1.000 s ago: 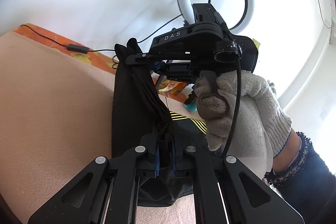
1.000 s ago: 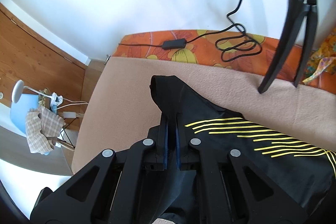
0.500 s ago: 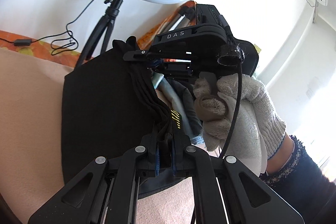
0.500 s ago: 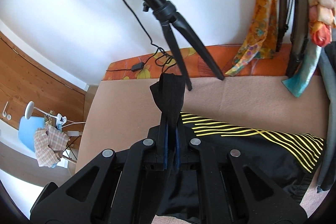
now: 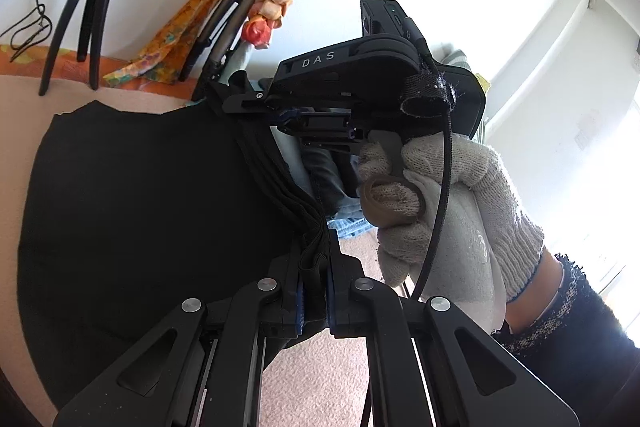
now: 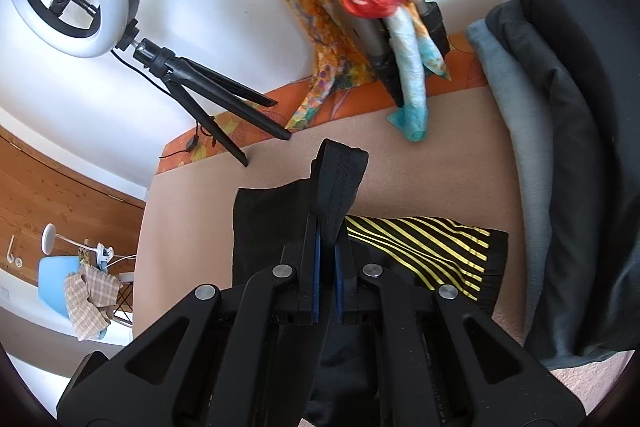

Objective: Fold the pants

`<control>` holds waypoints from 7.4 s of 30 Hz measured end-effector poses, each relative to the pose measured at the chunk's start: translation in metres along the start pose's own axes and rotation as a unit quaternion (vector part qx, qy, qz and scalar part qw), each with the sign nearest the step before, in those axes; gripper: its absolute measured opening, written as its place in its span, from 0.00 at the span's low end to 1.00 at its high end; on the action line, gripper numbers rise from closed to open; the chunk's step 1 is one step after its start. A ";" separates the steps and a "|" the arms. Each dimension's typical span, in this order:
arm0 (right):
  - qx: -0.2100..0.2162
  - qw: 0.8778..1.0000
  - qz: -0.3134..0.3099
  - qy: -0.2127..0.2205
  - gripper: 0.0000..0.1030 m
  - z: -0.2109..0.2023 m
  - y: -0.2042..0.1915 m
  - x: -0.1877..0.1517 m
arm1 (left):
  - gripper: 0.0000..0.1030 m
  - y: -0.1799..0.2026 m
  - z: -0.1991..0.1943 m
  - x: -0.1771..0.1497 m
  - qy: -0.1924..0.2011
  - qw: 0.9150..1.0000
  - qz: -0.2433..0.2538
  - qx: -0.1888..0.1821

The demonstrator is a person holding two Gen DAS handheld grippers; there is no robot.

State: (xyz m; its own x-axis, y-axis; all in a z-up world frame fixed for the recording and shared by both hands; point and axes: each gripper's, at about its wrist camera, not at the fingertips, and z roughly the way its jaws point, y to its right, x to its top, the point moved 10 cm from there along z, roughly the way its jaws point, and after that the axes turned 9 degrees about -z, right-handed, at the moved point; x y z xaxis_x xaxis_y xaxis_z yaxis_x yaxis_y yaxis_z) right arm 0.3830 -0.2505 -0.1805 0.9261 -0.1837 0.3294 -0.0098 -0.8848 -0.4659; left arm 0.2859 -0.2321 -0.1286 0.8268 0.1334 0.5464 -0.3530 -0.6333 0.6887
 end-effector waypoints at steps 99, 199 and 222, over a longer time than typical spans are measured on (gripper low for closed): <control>-0.011 0.992 -0.058 0.114 0.32 -0.148 -0.018 -0.100 | 0.07 0.006 -0.025 0.186 0.031 0.999 0.003 -0.043; -0.353 0.912 -0.022 0.205 0.95 -0.300 0.037 -0.141 | 0.75 0.089 -0.079 0.047 -0.009 0.978 0.168 0.122; -0.368 0.897 -0.024 0.245 1.00 -0.280 -0.022 -0.204 | 0.98 0.065 -0.153 0.004 0.071 0.965 0.182 0.177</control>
State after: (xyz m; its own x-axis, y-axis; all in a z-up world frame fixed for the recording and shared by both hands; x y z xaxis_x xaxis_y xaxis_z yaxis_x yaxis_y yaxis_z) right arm 0.0889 -0.3134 -0.0070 0.6571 -0.1449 0.7397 -0.3874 -0.9067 0.1666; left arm 0.1989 -0.1564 -0.0087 0.5989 -0.0605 0.7985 -0.4167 -0.8751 0.2462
